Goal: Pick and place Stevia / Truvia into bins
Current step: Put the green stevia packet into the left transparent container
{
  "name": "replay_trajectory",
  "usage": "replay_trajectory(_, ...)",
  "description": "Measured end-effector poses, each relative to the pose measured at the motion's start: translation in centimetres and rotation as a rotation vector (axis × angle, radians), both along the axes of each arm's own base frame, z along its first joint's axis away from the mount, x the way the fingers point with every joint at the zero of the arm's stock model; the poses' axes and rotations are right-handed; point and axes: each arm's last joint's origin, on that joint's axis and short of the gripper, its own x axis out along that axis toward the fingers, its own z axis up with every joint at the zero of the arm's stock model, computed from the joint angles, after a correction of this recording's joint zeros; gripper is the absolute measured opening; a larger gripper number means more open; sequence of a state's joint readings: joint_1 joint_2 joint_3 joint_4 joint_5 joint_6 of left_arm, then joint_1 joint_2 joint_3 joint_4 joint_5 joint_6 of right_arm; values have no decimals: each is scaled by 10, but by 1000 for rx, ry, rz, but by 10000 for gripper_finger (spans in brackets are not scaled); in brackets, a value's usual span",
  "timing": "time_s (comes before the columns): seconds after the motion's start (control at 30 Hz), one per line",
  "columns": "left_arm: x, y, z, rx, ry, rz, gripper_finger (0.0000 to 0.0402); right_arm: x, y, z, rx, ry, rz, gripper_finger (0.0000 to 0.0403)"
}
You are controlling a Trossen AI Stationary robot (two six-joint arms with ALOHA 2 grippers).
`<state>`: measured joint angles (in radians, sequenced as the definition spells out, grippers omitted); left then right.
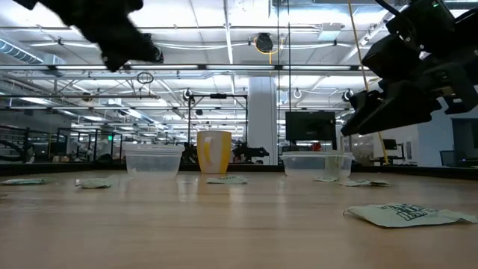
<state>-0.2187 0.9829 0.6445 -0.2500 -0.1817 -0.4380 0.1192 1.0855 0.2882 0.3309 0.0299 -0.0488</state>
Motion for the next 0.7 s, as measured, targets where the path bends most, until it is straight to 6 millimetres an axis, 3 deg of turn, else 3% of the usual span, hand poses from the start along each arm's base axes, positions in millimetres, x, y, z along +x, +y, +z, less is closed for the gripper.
replay_trajectory(0.27, -35, -15, -29, -133, 408, 182, 85, 0, 0, -1, 1, 9, -1, 174)
replay_trajectory(0.43, -48, -19, -34, -178, 479, 341, 85, -1, 0, -1, 1, 10, -1, 172)
replay_trajectory(0.7, -47, -34, -53, -43, 601, 316, 85, -1, 0, -1, 1, 15, -1, 171)
